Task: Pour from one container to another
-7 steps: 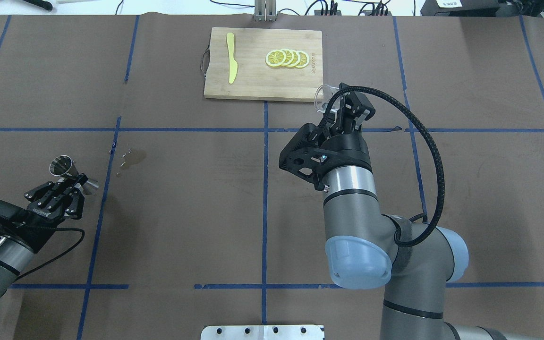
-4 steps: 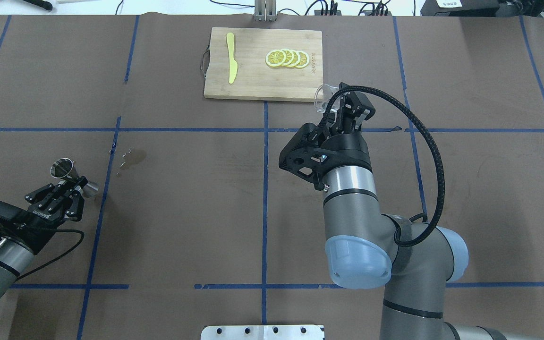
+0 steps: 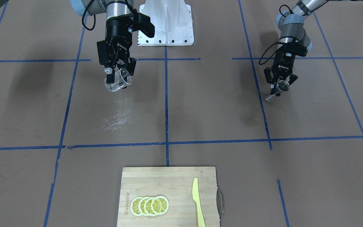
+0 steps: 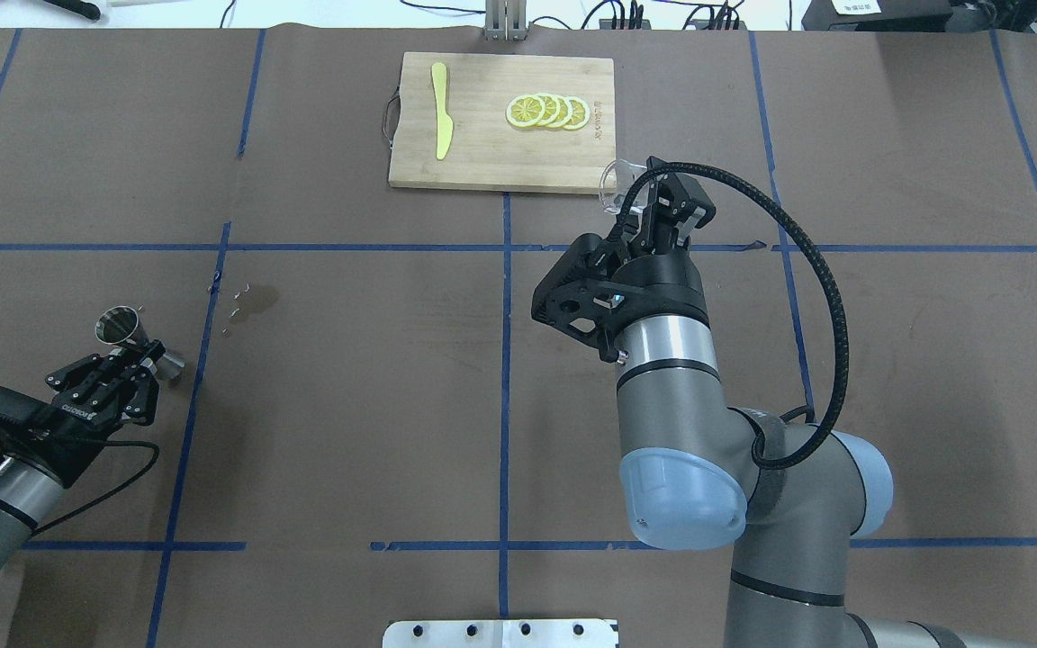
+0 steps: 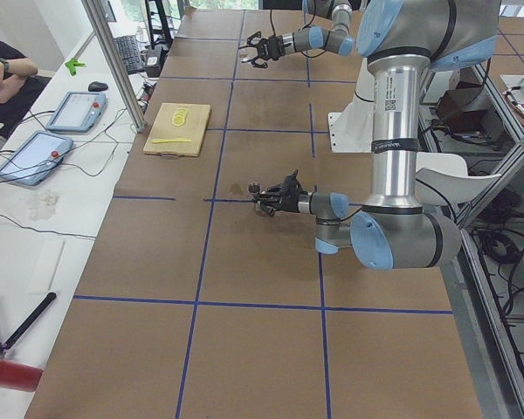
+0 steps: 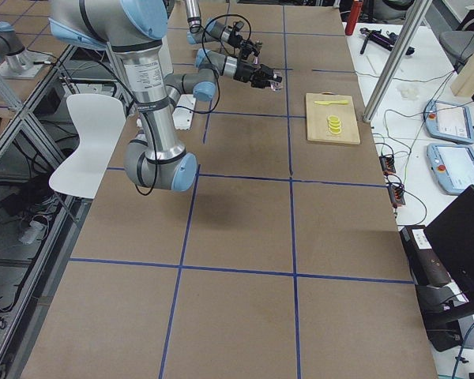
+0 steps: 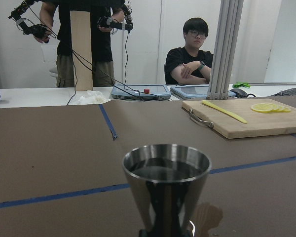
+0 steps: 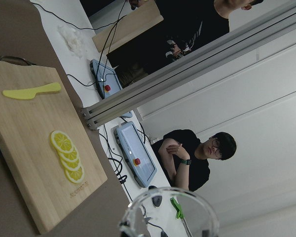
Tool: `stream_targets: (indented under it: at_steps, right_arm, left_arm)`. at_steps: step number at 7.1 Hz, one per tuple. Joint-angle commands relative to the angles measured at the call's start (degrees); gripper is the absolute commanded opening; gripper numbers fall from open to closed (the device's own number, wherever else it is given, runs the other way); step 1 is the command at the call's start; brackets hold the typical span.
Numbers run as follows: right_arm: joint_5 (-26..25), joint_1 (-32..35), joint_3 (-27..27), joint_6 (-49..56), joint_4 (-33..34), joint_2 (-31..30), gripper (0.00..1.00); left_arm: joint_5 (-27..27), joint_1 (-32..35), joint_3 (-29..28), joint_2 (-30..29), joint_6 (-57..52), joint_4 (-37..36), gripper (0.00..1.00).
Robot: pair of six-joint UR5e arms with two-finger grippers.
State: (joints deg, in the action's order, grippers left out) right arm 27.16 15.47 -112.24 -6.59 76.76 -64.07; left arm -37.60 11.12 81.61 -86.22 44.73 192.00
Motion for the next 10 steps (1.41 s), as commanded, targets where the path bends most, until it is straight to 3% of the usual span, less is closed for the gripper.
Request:
stream_targets:
  at_steps: [1, 10]
  right_arm:
    - [0.00, 0.00, 0.00, 0.00, 0.06, 0.00, 0.00]
    - [0.00, 0.00, 0.00, 0.00, 0.06, 0.00, 0.00]
  left_arm:
    - [0.07, -0.31, -0.04, 0.00, 0.01, 0.04, 0.00]
    - [0.07, -2.07, -0.13, 0.08, -0.08, 0.12, 0.00]
